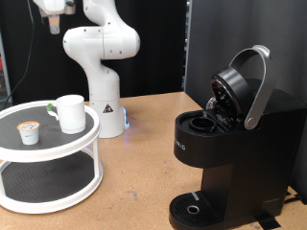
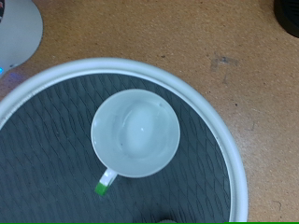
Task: Make a cup of coffee with the keurig machine
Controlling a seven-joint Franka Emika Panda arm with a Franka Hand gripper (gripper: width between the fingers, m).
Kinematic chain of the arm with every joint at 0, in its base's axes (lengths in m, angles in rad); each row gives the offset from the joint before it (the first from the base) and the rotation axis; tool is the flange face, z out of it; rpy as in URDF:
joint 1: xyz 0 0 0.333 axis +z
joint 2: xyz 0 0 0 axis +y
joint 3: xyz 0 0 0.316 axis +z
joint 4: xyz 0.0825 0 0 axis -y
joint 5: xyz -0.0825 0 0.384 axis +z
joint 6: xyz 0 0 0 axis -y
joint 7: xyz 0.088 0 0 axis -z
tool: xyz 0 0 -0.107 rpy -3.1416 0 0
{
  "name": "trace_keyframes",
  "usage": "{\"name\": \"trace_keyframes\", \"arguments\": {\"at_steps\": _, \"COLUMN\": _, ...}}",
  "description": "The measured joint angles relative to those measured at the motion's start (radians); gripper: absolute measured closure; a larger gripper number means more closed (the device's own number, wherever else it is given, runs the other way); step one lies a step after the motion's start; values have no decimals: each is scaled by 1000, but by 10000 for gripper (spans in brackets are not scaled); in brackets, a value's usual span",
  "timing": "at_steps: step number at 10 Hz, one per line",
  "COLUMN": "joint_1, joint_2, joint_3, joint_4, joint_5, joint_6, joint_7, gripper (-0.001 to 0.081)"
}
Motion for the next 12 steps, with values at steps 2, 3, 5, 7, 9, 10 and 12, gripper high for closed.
{"name": "trace_keyframes", "arguments": {"at_steps": 2, "joint_1": -12, "joint_2": 7, "joint_3": -41, "joint_4": -1, "joint_5": -19, "joint_6": 50, "joint_7": -20, "gripper": 3}}
{"name": "trace_keyframes", "arguments": {"at_steps": 3, "joint_1": -15, "joint_2": 17, "joint_3": -60, "joint_4": 0, "joint_5": -30, "joint_6": 78, "joint_7": -23, "gripper": 3}}
{"name": "trace_keyframes", "arguments": {"at_steps": 5, "joint_1": -19, "joint_2": 54, "joint_3": -76, "joint_4": 8, "joint_5": -65, "joint_6": 107, "joint_7": -23, "gripper": 3}}
{"name": "trace_keyframes", "arguments": {"at_steps": 7, "joint_1": -19, "joint_2": 95, "joint_3": -80, "joint_4": 10, "joint_5": -73, "joint_6": 157, "joint_7": -27, "gripper": 3}}
{"name": "trace_keyframes", "arguments": {"at_steps": 9, "joint_1": -18, "joint_2": 123, "joint_3": -82, "joint_4": 16, "joint_5": -72, "joint_6": 179, "joint_7": -28, "gripper": 3}}
{"name": "trace_keyframes", "arguments": {"at_steps": 10, "joint_1": -18, "joint_2": 133, "joint_3": -82, "joint_4": 17, "joint_5": -72, "joint_6": 182, "joint_7": -28, "gripper": 3}}
{"name": "trace_keyframes", "arguments": {"at_steps": 12, "joint_1": -17, "joint_2": 142, "joint_3": -82, "joint_4": 12, "joint_5": -72, "joint_6": 183, "joint_7": -36, "gripper": 3}}
